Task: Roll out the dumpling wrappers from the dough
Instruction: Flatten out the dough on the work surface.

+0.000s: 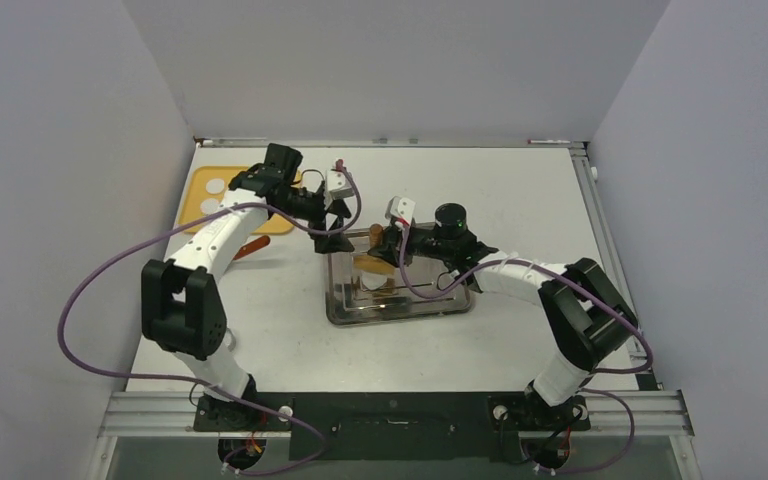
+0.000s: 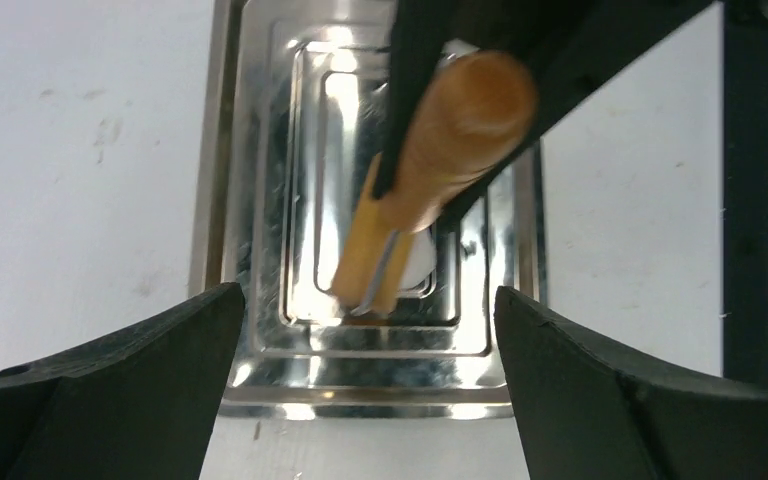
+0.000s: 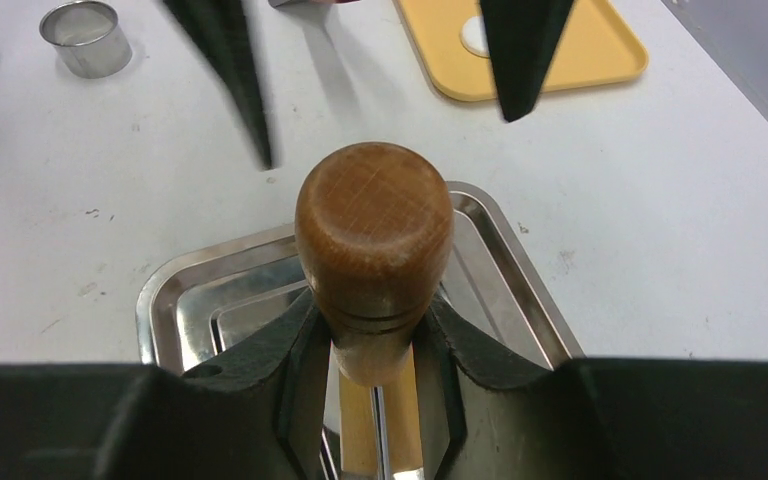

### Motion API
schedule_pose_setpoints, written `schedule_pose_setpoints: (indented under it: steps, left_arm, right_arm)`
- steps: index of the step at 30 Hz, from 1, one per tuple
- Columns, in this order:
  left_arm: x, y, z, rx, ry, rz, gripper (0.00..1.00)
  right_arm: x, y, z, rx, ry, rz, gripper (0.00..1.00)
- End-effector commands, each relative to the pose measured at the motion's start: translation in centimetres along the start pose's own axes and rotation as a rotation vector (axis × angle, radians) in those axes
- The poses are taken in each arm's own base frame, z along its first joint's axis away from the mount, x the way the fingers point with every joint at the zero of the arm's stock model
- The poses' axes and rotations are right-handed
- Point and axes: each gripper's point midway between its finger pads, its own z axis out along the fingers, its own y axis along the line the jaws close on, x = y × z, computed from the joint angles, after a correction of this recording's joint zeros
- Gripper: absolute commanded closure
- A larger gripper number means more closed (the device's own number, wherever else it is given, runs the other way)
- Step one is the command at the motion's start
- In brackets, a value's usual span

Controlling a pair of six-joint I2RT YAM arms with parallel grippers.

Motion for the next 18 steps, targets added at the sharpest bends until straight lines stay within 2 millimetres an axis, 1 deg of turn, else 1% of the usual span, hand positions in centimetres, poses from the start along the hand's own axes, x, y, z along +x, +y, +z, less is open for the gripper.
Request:
schedule_pose_setpoints:
  steps: [1,2,5,8,9,11,12,15,18]
  left_arm:
    - [-6.8,-5.6,-1.3,0.104,-0.2,0.181,0.07]
    - [-6.9,-5.9,-1.1,0.112,-0.192,0.175,0.08]
    - [-7.3,-5.7,-0.5,0.103,-0.204,0.152,0.15]
    - [-7.3,-4.7,0.4,0.076,-0.194,0.122,0.32]
    - [-7.2,-4.5,0.8,0.072,-0.181,0.122,0.34]
    - [-6.7,-4.7,2.0,0.067,-0.146,0.148,0.34]
    - [-6.5,-4.6,2.2,0.062,-0.134,0.164,0.33]
    - [-6.5,-4.4,2.4,0.067,-0.133,0.172,0.31]
    - [-6.3,-3.2,2.5,0.035,-0.125,0.172,0.32]
  right_arm:
    - [-4.1,-1.2,1.3,-0.026,-0.107,-0.092,0.92]
    - [-4.0,-1.3,1.5,-0.029,-0.11,-0.09,0.92]
    - [-3.8,-1.0,1.7,-0.042,-0.108,-0.085,0.92]
    - [-3.6,-0.7,1.8,-0.051,-0.106,-0.082,0.92]
    - [-3.5,-0.6,1.8,-0.051,-0.104,-0.08,0.92]
    - [-3.6,-0.6,1.7,-0.051,-0.105,-0.081,0.92]
    - [-3.5,-0.6,1.7,-0.051,-0.105,-0.08,0.92]
    - [-3.5,-0.5,1.7,-0.055,-0.106,-0.08,0.92]
    - [-3.4,-0.4,1.8,-0.061,-0.105,-0.078,0.92]
